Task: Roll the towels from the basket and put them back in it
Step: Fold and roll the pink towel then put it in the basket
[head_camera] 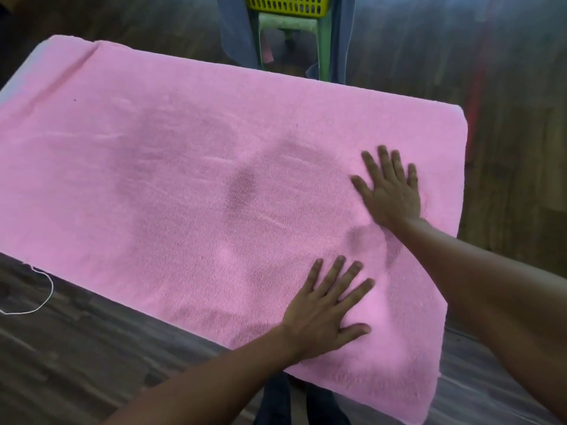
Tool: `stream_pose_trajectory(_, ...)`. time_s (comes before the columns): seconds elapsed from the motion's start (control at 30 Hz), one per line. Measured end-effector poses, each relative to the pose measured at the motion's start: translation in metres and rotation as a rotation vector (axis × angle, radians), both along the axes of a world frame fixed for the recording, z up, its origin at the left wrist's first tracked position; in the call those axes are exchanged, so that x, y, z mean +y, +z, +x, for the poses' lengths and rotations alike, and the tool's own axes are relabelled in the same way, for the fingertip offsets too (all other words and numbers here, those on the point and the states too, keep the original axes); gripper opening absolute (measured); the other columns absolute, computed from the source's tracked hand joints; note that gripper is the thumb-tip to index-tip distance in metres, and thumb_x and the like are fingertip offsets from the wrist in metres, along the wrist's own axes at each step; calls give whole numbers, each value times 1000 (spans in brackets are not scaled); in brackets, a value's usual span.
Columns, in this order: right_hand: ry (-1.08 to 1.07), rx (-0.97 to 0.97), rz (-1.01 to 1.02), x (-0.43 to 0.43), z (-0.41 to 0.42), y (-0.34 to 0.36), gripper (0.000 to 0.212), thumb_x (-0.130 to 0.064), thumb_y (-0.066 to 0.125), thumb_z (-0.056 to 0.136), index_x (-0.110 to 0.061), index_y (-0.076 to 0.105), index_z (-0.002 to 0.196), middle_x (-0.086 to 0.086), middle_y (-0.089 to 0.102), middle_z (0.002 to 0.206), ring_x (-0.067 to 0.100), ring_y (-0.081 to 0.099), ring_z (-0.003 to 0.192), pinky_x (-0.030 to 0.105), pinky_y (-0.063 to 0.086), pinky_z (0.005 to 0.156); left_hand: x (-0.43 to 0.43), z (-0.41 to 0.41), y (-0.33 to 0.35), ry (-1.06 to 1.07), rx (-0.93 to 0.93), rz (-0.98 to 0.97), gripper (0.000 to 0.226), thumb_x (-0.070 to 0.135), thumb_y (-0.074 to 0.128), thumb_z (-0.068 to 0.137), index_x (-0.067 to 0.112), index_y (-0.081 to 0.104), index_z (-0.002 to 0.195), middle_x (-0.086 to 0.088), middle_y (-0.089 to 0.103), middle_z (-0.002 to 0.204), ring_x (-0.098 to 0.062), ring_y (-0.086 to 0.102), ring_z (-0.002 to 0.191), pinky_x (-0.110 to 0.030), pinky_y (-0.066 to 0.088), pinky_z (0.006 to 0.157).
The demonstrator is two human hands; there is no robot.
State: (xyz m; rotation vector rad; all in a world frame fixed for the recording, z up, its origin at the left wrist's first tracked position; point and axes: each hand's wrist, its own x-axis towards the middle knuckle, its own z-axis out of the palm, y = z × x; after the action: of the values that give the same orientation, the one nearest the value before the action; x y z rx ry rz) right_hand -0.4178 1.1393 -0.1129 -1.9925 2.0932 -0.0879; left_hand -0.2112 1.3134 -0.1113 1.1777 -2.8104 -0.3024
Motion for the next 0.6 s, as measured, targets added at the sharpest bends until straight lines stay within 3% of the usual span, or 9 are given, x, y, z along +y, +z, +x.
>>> stream_pose_trajectory(0.47, 8, 35, 34, 23, -28, 2, 66, -69, 2, 95, -39, -9, 152, -4, -17, 161, 19, -16, 148, 50, -4, 120, 29, -36, -3, 15, -13, 20, 74, 67, 34, 95, 24, 23, 154, -6, 10, 163, -29, 2, 151, -58, 18, 116)
stream_pose_trajectory(0.6, -50, -28, 61, 29, -18, 13, 67, -65, 15, 97, -35, -3, 154, -1, -11, 163, 21, -12, 149, 48, -8, 120, 25, -25, 0, -15, 48, 47, 71, 62, 38, 96, 20, 28, 153, -7, 13, 162, -27, 6, 150, -56, 17, 117)
